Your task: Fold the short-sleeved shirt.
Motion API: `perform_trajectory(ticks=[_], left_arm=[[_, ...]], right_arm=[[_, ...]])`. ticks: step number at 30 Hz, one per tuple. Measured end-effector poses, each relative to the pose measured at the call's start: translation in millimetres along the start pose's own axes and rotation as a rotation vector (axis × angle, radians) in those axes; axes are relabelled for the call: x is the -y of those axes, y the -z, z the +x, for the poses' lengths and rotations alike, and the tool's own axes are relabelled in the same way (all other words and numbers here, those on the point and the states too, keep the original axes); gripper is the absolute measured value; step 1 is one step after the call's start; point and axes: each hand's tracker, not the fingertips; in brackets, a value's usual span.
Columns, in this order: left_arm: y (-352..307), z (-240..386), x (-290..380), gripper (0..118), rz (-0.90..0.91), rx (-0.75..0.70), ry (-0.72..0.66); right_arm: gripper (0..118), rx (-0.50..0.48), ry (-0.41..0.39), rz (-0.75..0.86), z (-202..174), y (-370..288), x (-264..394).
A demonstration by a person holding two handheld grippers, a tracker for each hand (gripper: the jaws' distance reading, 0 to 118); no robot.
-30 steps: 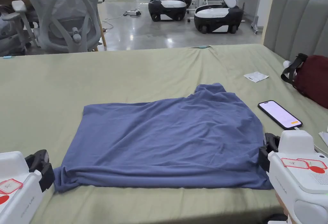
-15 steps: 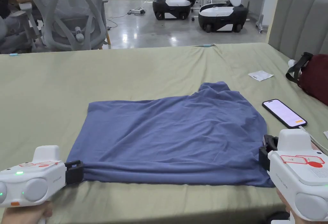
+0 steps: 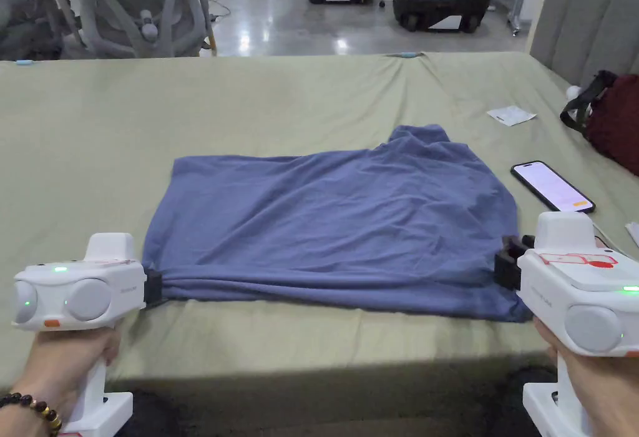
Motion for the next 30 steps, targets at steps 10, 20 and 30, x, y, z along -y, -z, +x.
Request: perform_trajectory(ticks=[10,20,30], left_arm=[[-4.1,-1.7,4.7,8,0.004,0.006,0.004],[-1.5,-4.4,6.3,8,0.007,0.011,0.009],[-1.8,-6.0,-76.3,8,0.110,0.033,-0.004]], right_arm=[[87,0.049,-0.013,-0.321,18.7,50.5,16.2],[9,-0.068,-0.041,-0.312,11.0,54.3,17.3],[9,-0.074,-0.043,-0.118,12.1,79.4,-91.3]])
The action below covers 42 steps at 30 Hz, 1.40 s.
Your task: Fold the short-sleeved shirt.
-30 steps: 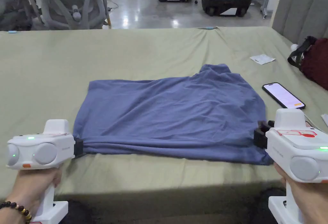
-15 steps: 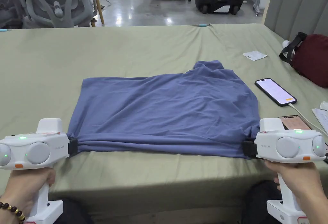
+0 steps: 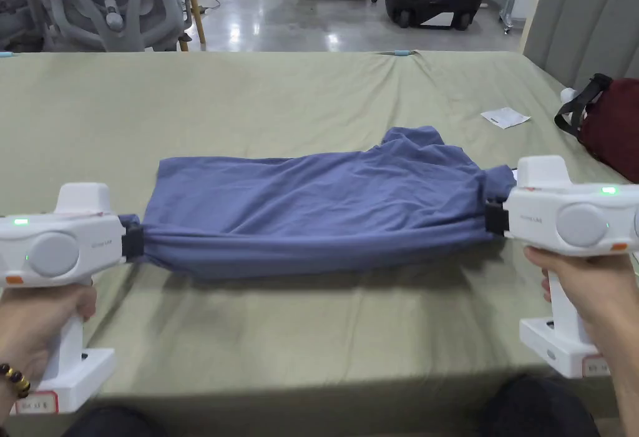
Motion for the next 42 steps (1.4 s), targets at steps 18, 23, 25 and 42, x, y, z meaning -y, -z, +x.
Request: perform_trajectory(ticks=[18,23,25,42], left_arm=[[159.1,15.1,-37.4,10,-0.157,-0.034,0.028],[130.8,8.2,-38.8,99,-0.080,-0.091,0.009],[99.8,2.2,-35.1,111,0.034,-0.065,-0.007],[-49.3,24.8,80.7,0,0.112,-0.055,-0.017]], right_arm=[[17,0.044,0.004,-0.169,-0.5,166.0,-13.3],[115,0.038,-0.011,-0.069,-4.3,129.1,-15.0],[115,0.019,0.007,-0.003,-7.5,101.0,-10.4],[0,0.057,0.027,0.129,-39.9,-33.2,65.6]])
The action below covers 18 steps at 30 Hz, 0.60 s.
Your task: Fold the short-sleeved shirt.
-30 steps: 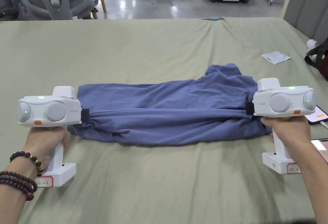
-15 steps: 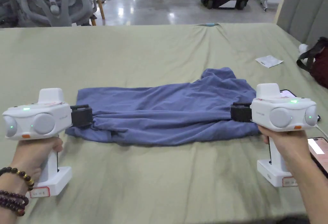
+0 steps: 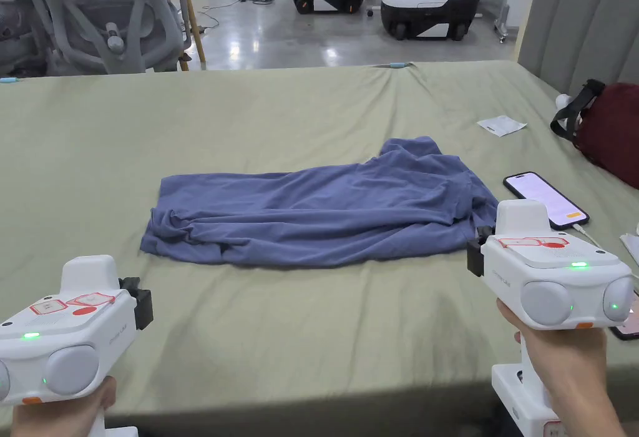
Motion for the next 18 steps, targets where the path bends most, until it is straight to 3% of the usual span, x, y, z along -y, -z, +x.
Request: perform_trajectory(ticks=[8,9,12,13,15,18], left_arm=[[16.4,8.7,-32.1,0,0.010,0.018,0.010],[23.9,7.9,-37.6,6,0.007,0.024,0.007],[59.5,6.7,-56.3,100,-0.025,-0.007,0.014],[69.8,4.5,-59.7,118,-0.035,-0.003,0.031],[93.0,2.0,-68.6,110,-0.039,-0.012,0.051],[129.5,-1.3,-74.1,110,-0.115,-0.030,0.071]], right_arm=[[0,-0.009,0.006,0.003,5.2,2.3,-9.8],[0,-0.009,0.002,0.000,4.6,4.5,-9.9],[0,-0.007,-0.009,-0.008,4.0,10.7,-9.9],[0,-0.009,-0.007,-0.012,4.0,13.4,-9.8],[0,-0.009,-0.005,-0.018,3.9,16.3,-8.1],[0,-0.007,-0.007,-0.038,4.3,25.7,-6.6]])
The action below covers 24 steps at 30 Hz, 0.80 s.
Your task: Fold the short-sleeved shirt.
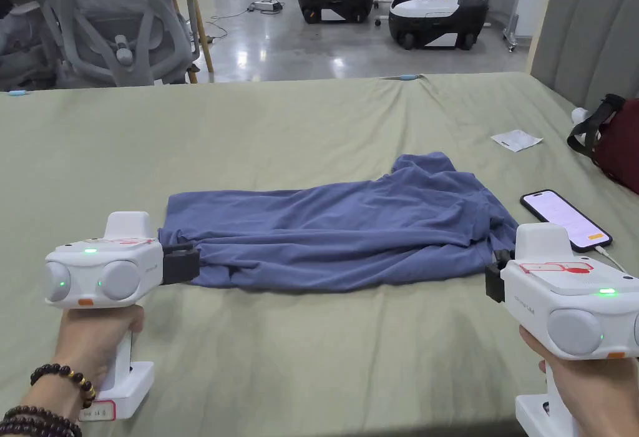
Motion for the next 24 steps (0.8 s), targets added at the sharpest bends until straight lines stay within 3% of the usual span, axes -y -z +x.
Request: perform_trajectory(ticks=[3,7,8,9,10,11,12,16,19,20,22,23,24], left_arm=[[27.3,0.0,-1.8,109,-0.073,0.007,0.027],[53.9,6.0,7.5,97,-0.223,-0.006,0.096],[53.1,5.6,9.9,92,-0.188,0.011,0.054],[48.8,4.4,8.5,78,-0.162,0.039,0.018],[43.9,4.2,5.6,42,-0.147,0.072,0.002],[40.8,4.9,2.8,17,-0.120,0.089,-0.010],[38.9,7.7,2.3,9,-0.101,0.060,0.005],[41.9,13.2,-1.6,9,-0.096,0.054,0.059],[42.7,11.4,-3.1,9,-0.092,0.051,0.048],[42.4,11.3,-3.6,9,-0.090,0.053,0.041],[42.1,11.3,-3.8,9,-0.093,0.053,0.035],[41.9,11.0,-3.6,9,-0.093,0.053,0.033],[41.6,11.1,-3.3,9,-0.092,0.053,0.034]], right_arm=[[0,-0.001,-0.001,-0.016,1.8,5.1,2.3],[0,0.009,0.004,-0.038,5.5,12.5,4.9],[0,0.013,0.005,-0.044,6.4,13.9,5.8],[0,0.017,0.005,-0.049,7.3,13.8,7.1],[0,0.019,0.005,-0.052,8.3,14.7,7.8],[0,0.019,0.007,-0.055,9.7,15.6,8.4],[0,0.016,0.011,-0.057,11.1,17.0,8.1],[1,0.005,0.015,-0.060,18.3,25.0,-3.7],[8,-0.021,0.023,-0.038,29.9,39.9,-26.1],[32,-0.022,0.024,-0.039,33.9,49.9,-35.5],[117,-0.009,0.005,-0.074,39.1,73.8,-46.9],[117,-0.008,-0.002,-0.049,42.1,83.5,-51.0],[106,-0.006,-0.021,-0.099,45.0,96.4,-53.7]])
